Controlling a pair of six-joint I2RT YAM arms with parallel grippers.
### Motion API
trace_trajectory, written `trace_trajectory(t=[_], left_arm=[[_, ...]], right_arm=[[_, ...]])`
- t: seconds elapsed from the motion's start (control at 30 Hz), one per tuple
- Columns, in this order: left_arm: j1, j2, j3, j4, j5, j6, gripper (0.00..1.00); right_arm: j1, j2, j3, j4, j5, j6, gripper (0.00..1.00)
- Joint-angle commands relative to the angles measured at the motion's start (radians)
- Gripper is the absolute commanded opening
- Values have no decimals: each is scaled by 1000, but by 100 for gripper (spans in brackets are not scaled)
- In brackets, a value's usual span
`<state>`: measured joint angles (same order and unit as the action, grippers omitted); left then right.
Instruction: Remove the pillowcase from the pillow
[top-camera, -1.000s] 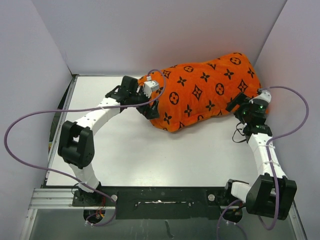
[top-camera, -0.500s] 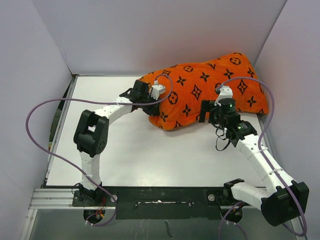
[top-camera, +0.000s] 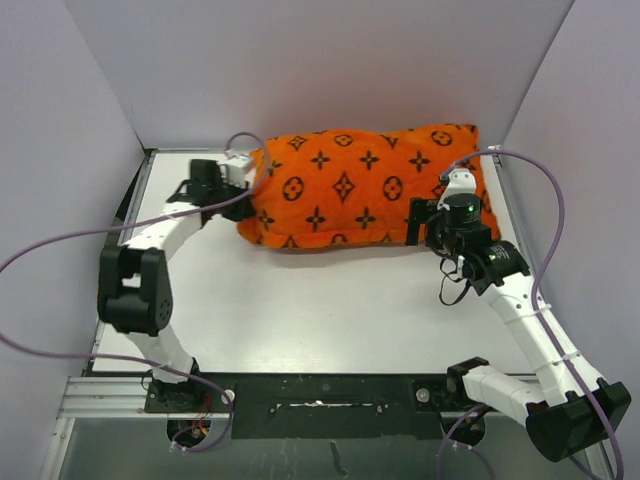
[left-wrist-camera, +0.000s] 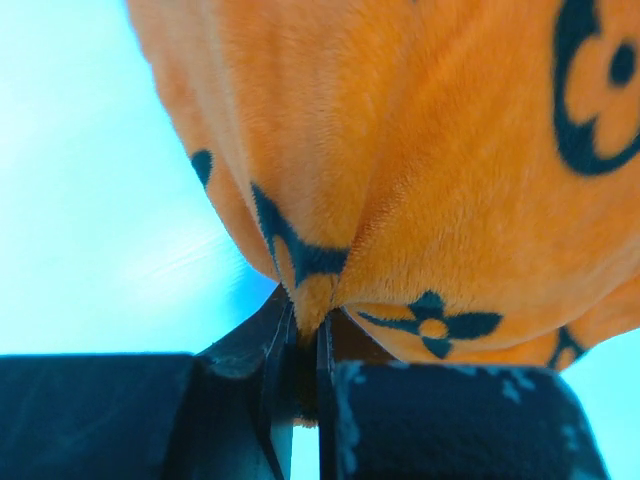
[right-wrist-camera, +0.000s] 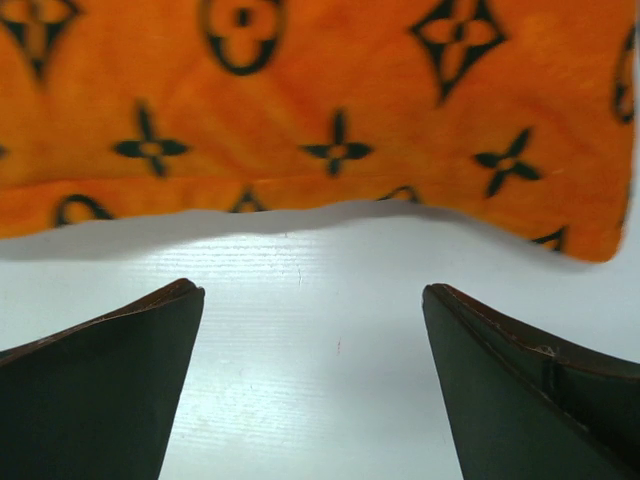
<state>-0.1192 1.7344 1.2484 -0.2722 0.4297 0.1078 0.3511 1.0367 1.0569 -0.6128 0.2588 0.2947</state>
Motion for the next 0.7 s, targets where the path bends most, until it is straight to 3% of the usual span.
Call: trace_trajectory(t=[0.0,0.1,0.13,0.2,0.23,0.27,0.37,0.5,0.57,0.67], left_arm=[[215,-201,-46,-29,-13,139,0],[323,-233,-45,-64,9,194,2],[349,-239,-42,-92,31,212,21],[370,-252,-40,-177,88,259,74],[373,-266,-45,-212,105,281,93],[376,-283,-55,-231,114,292,97],[412,-345,-81,-291,202,351,98],[475,-377,-27,-494,342,513,98],[492,-371,-6,-603,358,603,98],[502,-358,-16,-640,350,672,98]], right_arm=[[80,17,16,-51,80,25,97],[160,45,-8,-61,125,59,98],[189,57,-17,-65,139,73,99],[261,81,-42,-79,180,102,99],[292,93,-57,-91,204,120,98],[316,102,-76,-106,228,141,98],[354,96,-137,-127,249,182,98],[356,34,-216,-115,234,188,98],[358,16,-244,-90,202,163,98],[358,27,-274,-39,160,118,98]])
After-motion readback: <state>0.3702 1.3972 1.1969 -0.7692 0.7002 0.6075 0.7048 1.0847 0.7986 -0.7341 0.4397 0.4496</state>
